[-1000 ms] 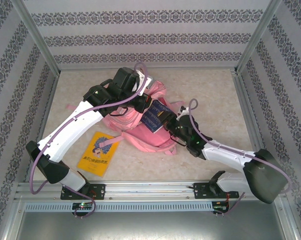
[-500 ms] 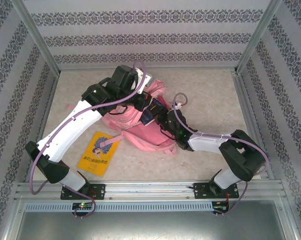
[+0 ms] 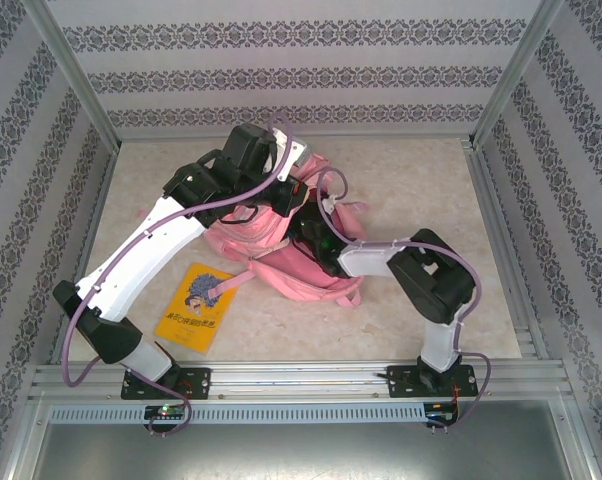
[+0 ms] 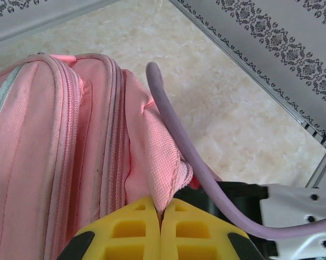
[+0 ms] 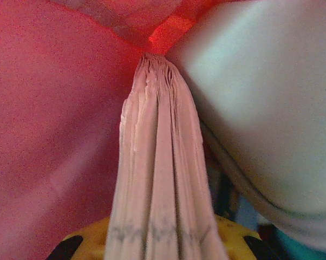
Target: Pack the student bag
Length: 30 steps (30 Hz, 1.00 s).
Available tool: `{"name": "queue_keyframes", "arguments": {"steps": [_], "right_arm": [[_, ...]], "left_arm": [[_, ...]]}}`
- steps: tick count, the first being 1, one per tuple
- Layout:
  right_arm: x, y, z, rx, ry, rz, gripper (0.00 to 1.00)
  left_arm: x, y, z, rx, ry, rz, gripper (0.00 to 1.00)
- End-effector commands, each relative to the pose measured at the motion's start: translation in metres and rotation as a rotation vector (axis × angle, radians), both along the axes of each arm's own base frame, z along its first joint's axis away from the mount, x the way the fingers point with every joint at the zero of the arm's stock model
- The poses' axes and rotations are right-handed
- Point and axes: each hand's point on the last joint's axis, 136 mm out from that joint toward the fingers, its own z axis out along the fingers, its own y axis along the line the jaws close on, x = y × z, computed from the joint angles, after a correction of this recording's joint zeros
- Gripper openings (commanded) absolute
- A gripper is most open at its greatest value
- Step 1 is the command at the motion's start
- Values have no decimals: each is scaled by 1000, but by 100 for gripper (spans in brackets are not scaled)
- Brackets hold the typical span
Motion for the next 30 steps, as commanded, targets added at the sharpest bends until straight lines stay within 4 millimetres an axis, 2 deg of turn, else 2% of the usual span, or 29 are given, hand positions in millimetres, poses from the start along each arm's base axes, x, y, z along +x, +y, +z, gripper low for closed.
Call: {"name": "queue_keyframes", "arguments": {"steps": [1, 3, 4, 7, 11, 16, 21, 24, 30], "right_arm": [[27, 5, 13, 27, -69, -57, 12], [37, 9, 3, 38, -71, -56, 12], [42, 13, 5, 53, -99, -42, 13], [55, 21, -8, 90, -99, -24, 21], [61, 25, -13, 64, -100, -18, 41], [70, 30, -14, 69, -106, -22, 44], [76, 32, -31, 62, -41, -22, 45], [75, 31, -26, 60, -68, 6, 49], [65, 24, 0, 51, -170, 78, 63]], "left_arm": [[5, -13, 62, -148, -158, -52, 0], [6, -17, 63, -166, -153, -59, 0], [7, -19, 63, -170, -149, -63, 0], [11, -21, 63, -164, -145, -64, 0], [18, -22, 61, -164, -138, -46, 0], [20, -28, 58, -185, -112, -51, 0], [23, -29, 55, -185, -104, -47, 0], [25, -24, 54, -194, -89, -37, 0], [36, -5, 52, -239, -51, 5, 0]]}}
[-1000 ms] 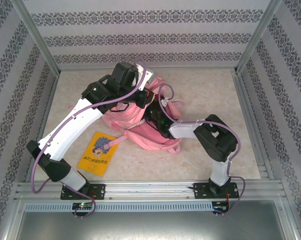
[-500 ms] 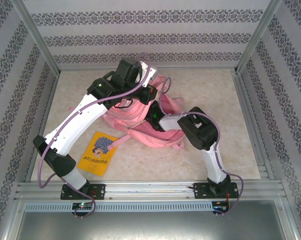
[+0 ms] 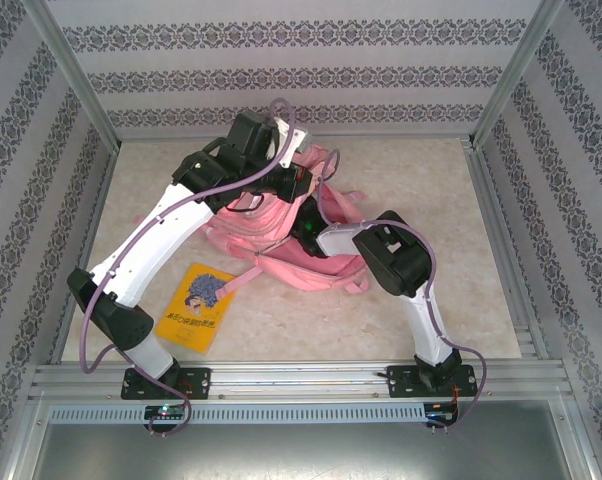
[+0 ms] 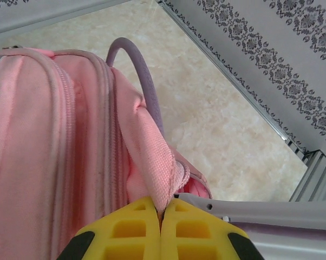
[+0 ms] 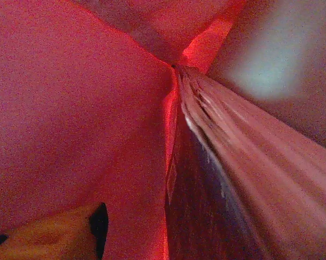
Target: Pack the student bag
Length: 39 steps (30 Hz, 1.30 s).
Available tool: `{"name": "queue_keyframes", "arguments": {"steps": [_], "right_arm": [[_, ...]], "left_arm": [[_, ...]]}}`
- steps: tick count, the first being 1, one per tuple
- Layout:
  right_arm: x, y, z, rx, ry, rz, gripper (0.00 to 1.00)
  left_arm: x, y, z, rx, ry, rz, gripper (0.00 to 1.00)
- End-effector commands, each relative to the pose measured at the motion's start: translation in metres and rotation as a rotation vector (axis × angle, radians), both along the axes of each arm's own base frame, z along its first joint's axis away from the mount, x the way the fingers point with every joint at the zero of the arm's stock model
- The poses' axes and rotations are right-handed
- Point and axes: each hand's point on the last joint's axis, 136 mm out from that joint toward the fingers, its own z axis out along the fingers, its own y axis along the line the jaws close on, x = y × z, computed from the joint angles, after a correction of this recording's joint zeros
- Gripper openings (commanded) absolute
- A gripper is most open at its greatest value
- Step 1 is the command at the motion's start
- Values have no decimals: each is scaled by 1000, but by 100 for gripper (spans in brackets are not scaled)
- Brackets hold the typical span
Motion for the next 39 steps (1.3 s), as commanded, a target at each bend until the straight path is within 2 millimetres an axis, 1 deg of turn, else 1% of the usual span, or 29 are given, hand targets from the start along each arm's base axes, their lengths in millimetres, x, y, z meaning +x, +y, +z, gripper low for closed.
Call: {"name": "queue_keyframes", "arguments": {"steps": [1, 4, 6, 10, 12, 16, 18, 20, 22, 24, 26, 29, 36, 39], "right_arm": [[-7, -12, 4, -40, -51, 30, 64], [-12, -17, 11, -17, -84, 40, 65], [-15, -19, 14, -13, -95, 40, 68], [-20, -18, 20, -19, -118, 61, 69], [-23, -18, 18, -31, -111, 74, 69], [-26, -22, 1, -53, -26, 67, 69], [-28, -21, 1, -45, -1, 64, 69], [-29, -19, 5, -32, 41, 66, 69], [-33, -16, 19, -51, 51, 70, 69], [-37, -17, 27, -104, 88, 65, 70], [-40, -15, 34, -108, 105, 69, 70], [-43, -12, 36, -84, 141, 85, 70], [-49, -12, 36, -85, 210, 100, 70], [-55, -11, 44, -122, 219, 99, 68]], "left_arm": [[8, 5, 52, -159, -114, 3, 0], [11, 11, 51, -169, -112, 13, 0], [12, 13, 49, -175, -105, 17, 0], [14, 16, 46, -177, -95, 23, 0], [15, 18, 45, -177, -94, 28, 0], [19, 23, 44, -196, -85, 41, 0], [20, 25, 45, -202, -82, 45, 0], [22, 28, 46, -206, -82, 54, 0], [24, 32, 49, -215, -83, 63, 0], [26, 36, 52, -225, -84, 73, 0], [29, 41, 55, -239, -84, 84, 0], [33, 43, 56, -264, -74, 91, 0], [35, 47, 54, -288, -58, 98, 0], [35, 48, 56, -298, -56, 96, 0]]}}
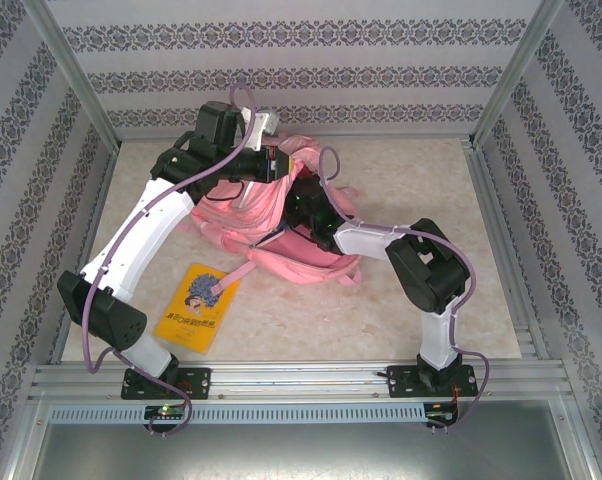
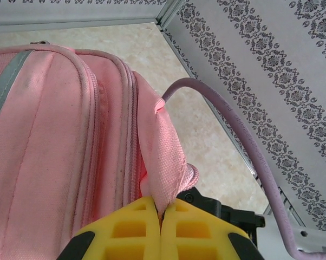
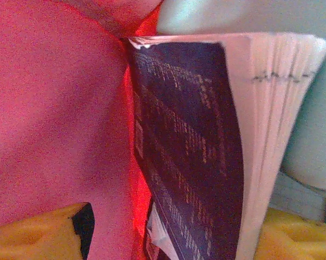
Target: Pack the student bag
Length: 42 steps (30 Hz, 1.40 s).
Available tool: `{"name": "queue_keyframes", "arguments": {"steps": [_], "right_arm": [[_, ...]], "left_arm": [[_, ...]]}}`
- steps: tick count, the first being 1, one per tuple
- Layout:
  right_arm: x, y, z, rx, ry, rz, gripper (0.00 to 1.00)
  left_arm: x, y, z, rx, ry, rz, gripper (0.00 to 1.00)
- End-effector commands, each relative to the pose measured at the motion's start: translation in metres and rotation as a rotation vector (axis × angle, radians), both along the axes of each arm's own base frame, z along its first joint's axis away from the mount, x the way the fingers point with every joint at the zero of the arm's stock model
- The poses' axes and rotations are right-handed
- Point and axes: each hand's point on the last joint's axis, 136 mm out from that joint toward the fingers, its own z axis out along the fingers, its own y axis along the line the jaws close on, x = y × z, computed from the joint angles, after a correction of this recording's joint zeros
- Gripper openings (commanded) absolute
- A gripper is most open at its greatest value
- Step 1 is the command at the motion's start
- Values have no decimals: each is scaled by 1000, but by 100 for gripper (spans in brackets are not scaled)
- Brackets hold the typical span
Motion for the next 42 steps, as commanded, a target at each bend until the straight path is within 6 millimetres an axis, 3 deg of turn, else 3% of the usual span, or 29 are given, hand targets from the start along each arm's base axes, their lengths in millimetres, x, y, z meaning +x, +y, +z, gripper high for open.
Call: {"name": "queue_keyframes", "arguments": {"steps": [1, 4, 6, 8, 11, 18, 21, 24, 29, 42], "right_arm": [[-8, 8, 41, 24, -27, 15, 65], [-8, 12, 43, 50, -24, 22, 48], [-5, 15, 38, 53, -14, 23, 25], [1, 18, 35, 68, -18, 26, 10], [14, 24, 29, 87, -17, 35, 0], [33, 29, 1, 74, 16, 45, 3], [31, 24, 0, 57, 11, 62, 31], [24, 10, 7, 22, -8, 52, 42], [15, -6, 15, 10, -2, 41, 47], [-8, -15, 24, 16, 3, 54, 50]], "left_arm": [[3, 8, 51, -98, -145, 21, 0], [1, 7, 51, -108, -137, 13, 0], [0, 5, 51, -125, -128, 4, 0], [-2, 2, 52, -145, -117, -8, 0], [-4, 0, 51, -160, -103, -18, 0], [-5, -2, 44, -160, -78, -30, 0], [-1, 0, 41, -141, -79, -18, 0], [5, 2, 37, -128, -70, -6, 0], [14, 2, 30, -120, -58, 7, 0], [19, 7, 22, -108, -48, 25, 0]]}}
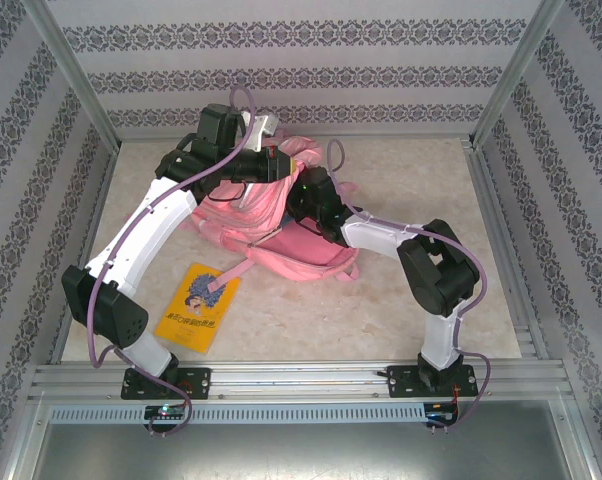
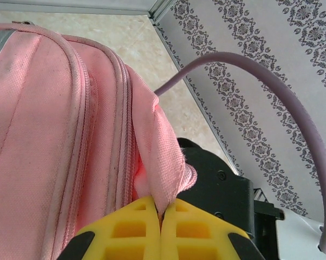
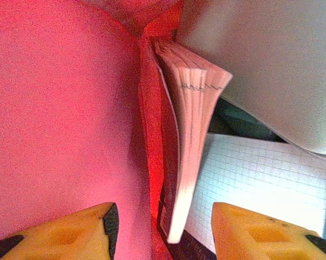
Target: Pack the student bag
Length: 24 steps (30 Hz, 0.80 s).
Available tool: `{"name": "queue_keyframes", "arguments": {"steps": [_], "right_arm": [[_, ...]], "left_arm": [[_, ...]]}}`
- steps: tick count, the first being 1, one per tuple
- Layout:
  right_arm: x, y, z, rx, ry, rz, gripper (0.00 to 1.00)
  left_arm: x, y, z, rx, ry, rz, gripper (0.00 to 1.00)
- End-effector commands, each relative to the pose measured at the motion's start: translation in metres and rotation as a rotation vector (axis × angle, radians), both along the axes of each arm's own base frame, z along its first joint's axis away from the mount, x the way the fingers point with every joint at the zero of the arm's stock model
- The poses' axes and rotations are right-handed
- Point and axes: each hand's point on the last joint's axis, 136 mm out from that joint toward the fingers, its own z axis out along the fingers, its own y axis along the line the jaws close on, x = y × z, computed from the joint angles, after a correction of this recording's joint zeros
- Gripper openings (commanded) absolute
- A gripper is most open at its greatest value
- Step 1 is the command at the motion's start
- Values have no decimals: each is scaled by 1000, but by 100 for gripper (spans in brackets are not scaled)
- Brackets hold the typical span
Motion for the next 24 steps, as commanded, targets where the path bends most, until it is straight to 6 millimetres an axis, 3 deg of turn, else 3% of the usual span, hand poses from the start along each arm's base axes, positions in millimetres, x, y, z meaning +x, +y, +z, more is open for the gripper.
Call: {"name": "queue_keyframes", "arguments": {"steps": [1, 7, 17, 24], "right_arm": [[-10, -7, 7, -9, -23, 4, 50], [-27, -28, 17, -51, -81, 19, 51], [-68, -88, 41, -225, -217, 36, 55], [-121, -145, 33, -397, -268, 30, 54]], "left_arm": [[13, 11, 34, -40, -115, 35, 0], [14, 12, 29, -28, -110, 38, 0], [16, 11, 11, -22, -69, 39, 0], [13, 4, -19, -15, -7, 29, 0]]}}
